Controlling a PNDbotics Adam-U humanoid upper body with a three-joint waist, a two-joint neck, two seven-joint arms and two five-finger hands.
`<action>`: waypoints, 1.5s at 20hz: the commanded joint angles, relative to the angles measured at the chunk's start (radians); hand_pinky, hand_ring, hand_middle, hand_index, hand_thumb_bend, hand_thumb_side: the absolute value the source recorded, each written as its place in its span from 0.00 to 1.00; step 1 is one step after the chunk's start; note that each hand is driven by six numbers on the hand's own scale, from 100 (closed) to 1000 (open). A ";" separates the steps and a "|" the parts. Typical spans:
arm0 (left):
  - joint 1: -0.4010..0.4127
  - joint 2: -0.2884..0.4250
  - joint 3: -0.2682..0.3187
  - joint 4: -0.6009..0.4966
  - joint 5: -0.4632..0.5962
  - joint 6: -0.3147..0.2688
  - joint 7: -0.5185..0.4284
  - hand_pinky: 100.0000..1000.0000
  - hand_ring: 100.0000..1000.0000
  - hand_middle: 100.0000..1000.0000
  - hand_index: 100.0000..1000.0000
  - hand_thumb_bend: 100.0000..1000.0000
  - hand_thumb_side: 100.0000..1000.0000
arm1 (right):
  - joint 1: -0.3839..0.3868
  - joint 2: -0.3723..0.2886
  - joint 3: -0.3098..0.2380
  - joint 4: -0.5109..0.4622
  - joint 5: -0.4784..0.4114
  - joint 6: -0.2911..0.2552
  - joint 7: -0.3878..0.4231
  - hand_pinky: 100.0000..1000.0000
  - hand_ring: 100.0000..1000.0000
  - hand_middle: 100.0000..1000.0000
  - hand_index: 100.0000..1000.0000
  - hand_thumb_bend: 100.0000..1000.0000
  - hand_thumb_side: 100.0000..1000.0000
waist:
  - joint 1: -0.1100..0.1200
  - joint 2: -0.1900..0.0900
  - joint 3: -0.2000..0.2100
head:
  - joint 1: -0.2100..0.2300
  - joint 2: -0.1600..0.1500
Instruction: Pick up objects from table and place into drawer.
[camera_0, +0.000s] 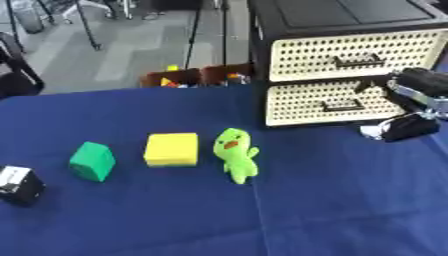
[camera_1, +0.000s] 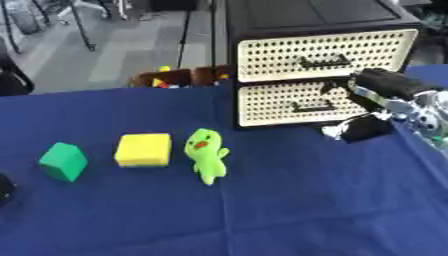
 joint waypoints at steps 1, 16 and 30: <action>-0.013 0.014 0.006 -0.013 0.003 0.001 -0.001 0.41 0.51 0.62 0.86 0.15 0.85 | -0.034 -0.006 -0.028 0.019 0.018 -0.001 0.053 0.00 0.13 0.00 0.85 0.34 0.51 | -0.005 -0.013 0.004 | -0.008 -0.018; -0.014 0.008 0.008 -0.013 0.005 0.005 0.002 0.41 0.50 0.62 0.85 0.14 0.85 | -0.081 0.045 -0.065 0.102 0.053 0.019 0.159 0.00 0.13 0.00 0.86 0.32 0.48 | -0.004 0.014 0.032 | -0.031 -0.048; -0.018 0.002 0.006 -0.013 0.007 0.006 0.001 0.41 0.50 0.61 0.85 0.13 0.85 | -0.096 0.081 -0.069 0.203 0.105 0.013 0.159 0.00 0.12 0.00 0.88 0.31 0.47 | 0.003 0.030 0.049 | -0.047 -0.062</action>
